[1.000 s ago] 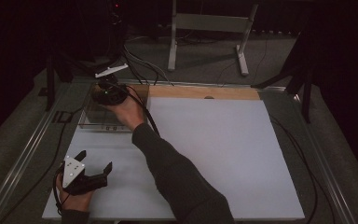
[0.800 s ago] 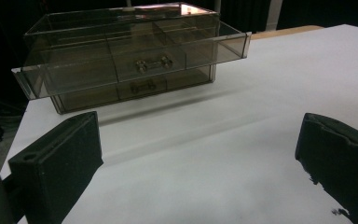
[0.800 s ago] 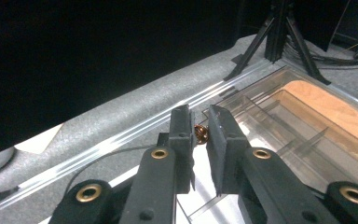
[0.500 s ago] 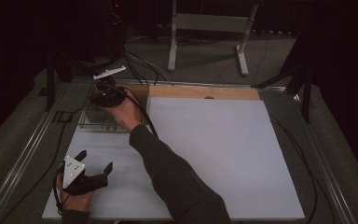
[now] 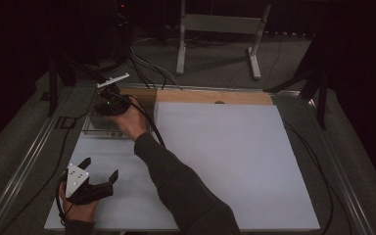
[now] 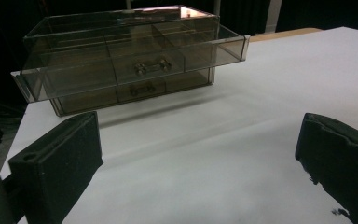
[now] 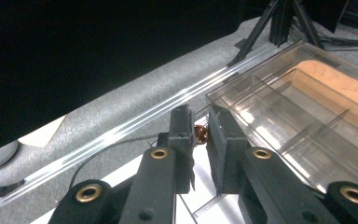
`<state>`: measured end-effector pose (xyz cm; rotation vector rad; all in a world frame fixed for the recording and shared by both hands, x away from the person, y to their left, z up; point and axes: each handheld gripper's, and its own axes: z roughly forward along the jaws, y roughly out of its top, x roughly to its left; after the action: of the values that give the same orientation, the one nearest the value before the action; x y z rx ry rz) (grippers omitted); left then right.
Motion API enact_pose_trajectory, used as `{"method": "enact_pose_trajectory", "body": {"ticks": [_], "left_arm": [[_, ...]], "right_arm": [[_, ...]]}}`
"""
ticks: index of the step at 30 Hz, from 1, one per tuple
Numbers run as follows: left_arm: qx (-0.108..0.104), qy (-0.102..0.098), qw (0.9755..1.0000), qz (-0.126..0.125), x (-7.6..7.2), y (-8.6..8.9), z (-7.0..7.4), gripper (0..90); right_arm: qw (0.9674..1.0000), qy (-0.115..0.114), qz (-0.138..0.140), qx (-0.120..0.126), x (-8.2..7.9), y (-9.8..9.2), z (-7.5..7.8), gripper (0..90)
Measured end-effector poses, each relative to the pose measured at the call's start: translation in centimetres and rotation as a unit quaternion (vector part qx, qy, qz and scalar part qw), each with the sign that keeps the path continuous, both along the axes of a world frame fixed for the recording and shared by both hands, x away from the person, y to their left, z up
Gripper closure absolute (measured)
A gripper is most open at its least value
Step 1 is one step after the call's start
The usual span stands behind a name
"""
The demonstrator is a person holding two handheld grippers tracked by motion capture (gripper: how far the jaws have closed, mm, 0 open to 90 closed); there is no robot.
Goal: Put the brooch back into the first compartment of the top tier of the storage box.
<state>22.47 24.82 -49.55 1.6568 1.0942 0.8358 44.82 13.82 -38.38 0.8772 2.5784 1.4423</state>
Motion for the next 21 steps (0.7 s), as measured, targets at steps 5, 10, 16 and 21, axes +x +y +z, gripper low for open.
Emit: {"method": "enact_pose_trajectory", "body": {"ticks": [5,10,16,21], "left_arm": [[0.003,0.000,1.0000,-0.001,0.0,-0.1,0.0,1.1],[0.002,0.000,1.0000,0.000,0.0,0.0,0.0,1.1],[0.001,0.000,1.0000,-0.001,0.0,0.0,0.1,1.1],[-0.001,-0.001,1.0000,0.000,0.0,0.0,0.1,1.1]], "right_arm": [[1.0000,0.007,0.001,-0.005,0.0,0.2,-0.4,80.7],[0.9998,0.015,0.000,-0.014,0.0,0.4,-0.8,80.5],[0.9988,0.034,-0.002,-0.034,0.2,1.0,-2.0,80.3],[0.9983,0.046,-0.006,-0.036,0.4,1.3,-2.7,73.4]]}}
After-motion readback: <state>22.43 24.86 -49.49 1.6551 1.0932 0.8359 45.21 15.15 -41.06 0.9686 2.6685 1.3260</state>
